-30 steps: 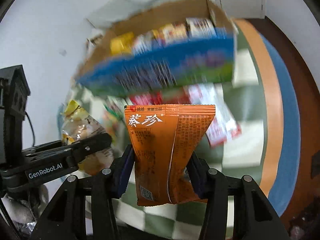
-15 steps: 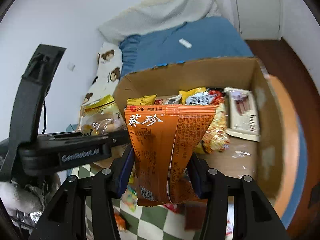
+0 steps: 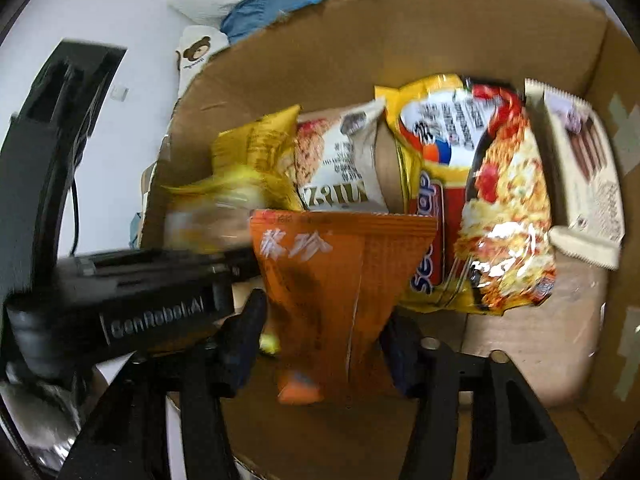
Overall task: Organize snacks
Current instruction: 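Lower both packets into the box and open both grippers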
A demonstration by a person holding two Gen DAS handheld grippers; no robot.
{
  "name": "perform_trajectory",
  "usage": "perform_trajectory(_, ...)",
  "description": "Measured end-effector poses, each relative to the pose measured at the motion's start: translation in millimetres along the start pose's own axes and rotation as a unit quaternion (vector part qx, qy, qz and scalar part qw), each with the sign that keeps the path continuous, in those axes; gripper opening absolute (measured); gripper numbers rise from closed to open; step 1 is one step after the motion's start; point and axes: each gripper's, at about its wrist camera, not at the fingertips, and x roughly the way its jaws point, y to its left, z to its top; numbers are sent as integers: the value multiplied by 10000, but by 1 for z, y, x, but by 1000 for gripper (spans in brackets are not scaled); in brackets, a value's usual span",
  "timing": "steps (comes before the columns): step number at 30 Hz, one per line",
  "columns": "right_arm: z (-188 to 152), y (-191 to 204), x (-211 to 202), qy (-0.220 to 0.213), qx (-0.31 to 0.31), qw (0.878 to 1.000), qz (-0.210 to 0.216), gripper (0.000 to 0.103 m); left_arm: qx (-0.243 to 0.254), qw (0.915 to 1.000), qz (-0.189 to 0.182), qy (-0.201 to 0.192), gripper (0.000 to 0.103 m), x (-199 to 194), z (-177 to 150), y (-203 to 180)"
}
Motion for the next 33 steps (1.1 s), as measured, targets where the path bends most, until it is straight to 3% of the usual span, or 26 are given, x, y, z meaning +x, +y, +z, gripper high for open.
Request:
perform_trajectory(1, 1, -1, 1, 7, 27, 10000, -35, 81, -18, 10000, 37, -41, 49, 1, -1, 1)
perform_trajectory(4, 2, -4, 1, -22, -8, 9996, -293, 88, -13, 10000, -28, -88, 59, 0, -4, 1)
perform_trajectory(7, 3, -11, -2, -56, 19, 9989, -473, 93, -32, 9998, 33, -182, 84, -5, -7, 1)
perform_trajectory(14, -1, -21, -20, -229, -39, 9964, -814, 97, -151, 9990, -3, -413, 85, -22, -23, -4)
perform_trajectory(21, -16, -25, -69, -496, -275, 9910, -1209, 97, -264, 9937, 49, -1085, 85, -54, -52, -13)
perform_trajectory(33, -61, -13, -132, -1298, -519, 9786, -1512, 97, -75, 9689, 262, -2461, 85, -110, -116, -27)
